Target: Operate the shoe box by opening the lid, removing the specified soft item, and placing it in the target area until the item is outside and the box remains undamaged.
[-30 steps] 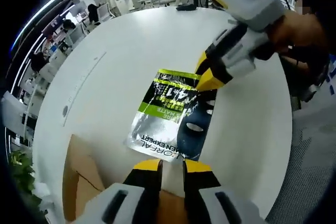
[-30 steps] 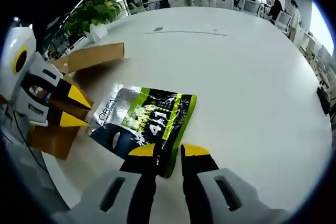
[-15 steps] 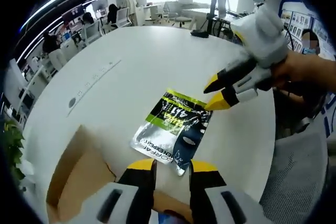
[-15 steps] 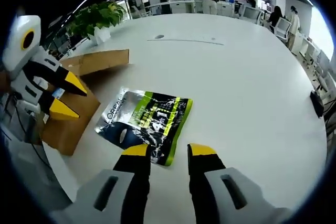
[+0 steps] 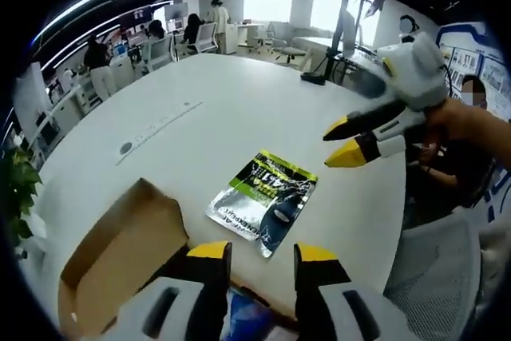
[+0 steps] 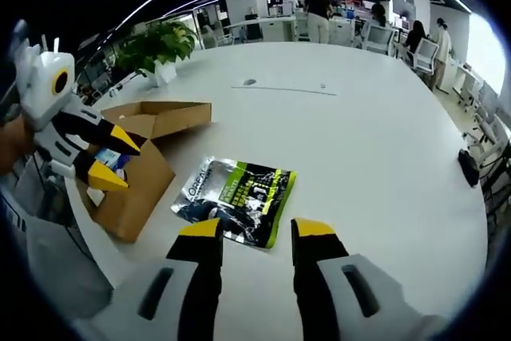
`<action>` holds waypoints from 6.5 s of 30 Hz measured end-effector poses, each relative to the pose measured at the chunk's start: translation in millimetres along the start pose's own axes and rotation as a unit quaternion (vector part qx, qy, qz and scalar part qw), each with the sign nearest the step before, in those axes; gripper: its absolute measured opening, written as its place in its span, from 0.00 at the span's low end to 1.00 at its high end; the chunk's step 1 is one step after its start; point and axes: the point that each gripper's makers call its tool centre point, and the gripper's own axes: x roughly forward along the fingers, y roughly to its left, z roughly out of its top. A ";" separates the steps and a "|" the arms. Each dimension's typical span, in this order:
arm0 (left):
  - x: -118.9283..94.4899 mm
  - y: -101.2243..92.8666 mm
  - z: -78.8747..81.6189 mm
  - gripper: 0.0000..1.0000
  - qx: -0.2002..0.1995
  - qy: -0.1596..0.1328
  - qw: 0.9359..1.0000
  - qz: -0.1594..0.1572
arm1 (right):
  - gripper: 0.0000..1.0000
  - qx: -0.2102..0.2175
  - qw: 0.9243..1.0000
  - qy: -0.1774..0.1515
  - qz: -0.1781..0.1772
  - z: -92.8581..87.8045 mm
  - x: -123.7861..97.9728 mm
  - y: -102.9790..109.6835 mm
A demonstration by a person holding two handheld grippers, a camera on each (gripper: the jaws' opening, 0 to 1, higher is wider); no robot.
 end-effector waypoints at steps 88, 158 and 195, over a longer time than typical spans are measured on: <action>-213.1 88.8 -142.9 0.96 -0.140 -0.188 0.959 0.159 | 0.39 -0.147 0.949 0.045 0.275 31.7 99.1 287.7; -191.3 103.2 -168.4 0.83 -0.172 -0.166 0.955 0.175 | 0.00 -0.129 0.969 0.053 0.204 39.9 118.6 261.5; -98.5 120.1 -171.7 0.30 -0.194 -0.034 0.977 0.077 | 0.00 -0.151 0.974 0.044 0.166 38.2 86.6 213.5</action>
